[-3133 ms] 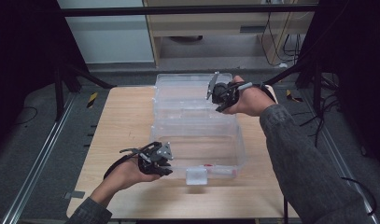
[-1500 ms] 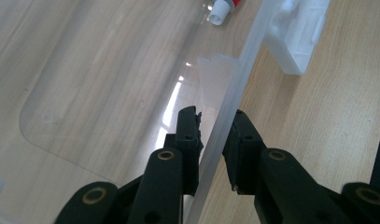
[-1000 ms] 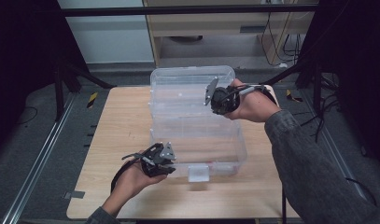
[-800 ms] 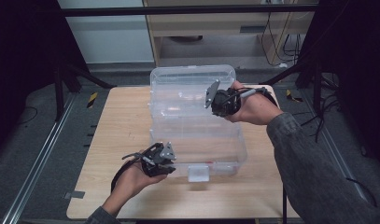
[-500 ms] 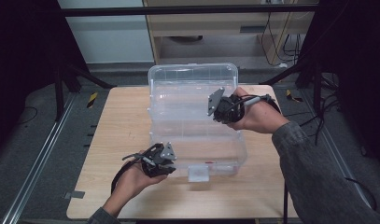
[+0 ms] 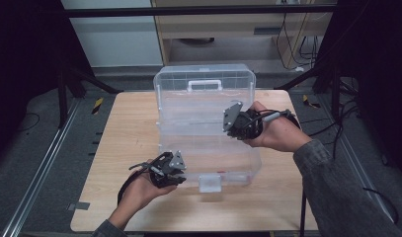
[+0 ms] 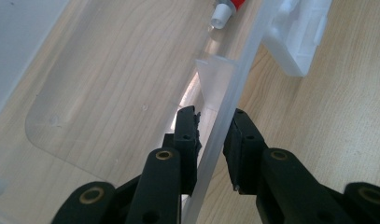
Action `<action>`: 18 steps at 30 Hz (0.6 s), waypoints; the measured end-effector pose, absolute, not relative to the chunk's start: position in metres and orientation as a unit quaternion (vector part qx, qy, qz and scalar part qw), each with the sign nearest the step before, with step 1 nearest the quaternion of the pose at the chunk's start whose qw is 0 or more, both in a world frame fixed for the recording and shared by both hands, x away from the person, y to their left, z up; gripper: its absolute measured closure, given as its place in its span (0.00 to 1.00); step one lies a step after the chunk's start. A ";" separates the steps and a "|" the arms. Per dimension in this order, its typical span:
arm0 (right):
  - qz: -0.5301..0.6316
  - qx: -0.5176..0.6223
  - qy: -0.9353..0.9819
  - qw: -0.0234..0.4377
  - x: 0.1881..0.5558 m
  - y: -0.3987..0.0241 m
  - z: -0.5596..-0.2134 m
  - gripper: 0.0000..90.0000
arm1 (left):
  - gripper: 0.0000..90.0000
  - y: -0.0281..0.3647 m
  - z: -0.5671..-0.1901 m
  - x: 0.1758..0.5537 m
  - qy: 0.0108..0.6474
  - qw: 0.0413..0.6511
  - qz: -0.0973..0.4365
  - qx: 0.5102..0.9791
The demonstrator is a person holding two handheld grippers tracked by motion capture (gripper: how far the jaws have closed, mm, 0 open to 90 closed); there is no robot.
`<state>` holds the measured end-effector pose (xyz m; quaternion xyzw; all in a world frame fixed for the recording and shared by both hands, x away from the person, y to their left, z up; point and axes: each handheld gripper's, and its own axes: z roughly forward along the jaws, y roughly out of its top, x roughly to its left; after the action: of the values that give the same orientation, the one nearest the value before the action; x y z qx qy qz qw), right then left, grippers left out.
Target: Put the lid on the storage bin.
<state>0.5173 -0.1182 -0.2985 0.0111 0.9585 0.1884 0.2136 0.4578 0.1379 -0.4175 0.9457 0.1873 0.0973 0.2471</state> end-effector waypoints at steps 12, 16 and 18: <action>0.183 0.014 0.961 0.208 0.507 -0.120 -0.303 0.96 | 0.83 0.140 -0.417 0.462 0.162 0.245 0.101 0.950; 0.184 0.013 0.961 0.207 0.504 -0.119 -0.305 0.96 | 0.83 0.140 -0.417 0.462 0.162 0.246 0.097 0.951; 0.182 0.012 0.961 0.207 0.502 -0.119 -0.306 0.96 | 0.83 0.140 -0.417 0.462 0.162 0.246 0.097 0.951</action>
<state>0.5017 -0.1186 -0.3061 0.0123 0.9612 0.1822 0.2069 0.4623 0.1400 -0.4171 0.9507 0.1616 0.0967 0.2465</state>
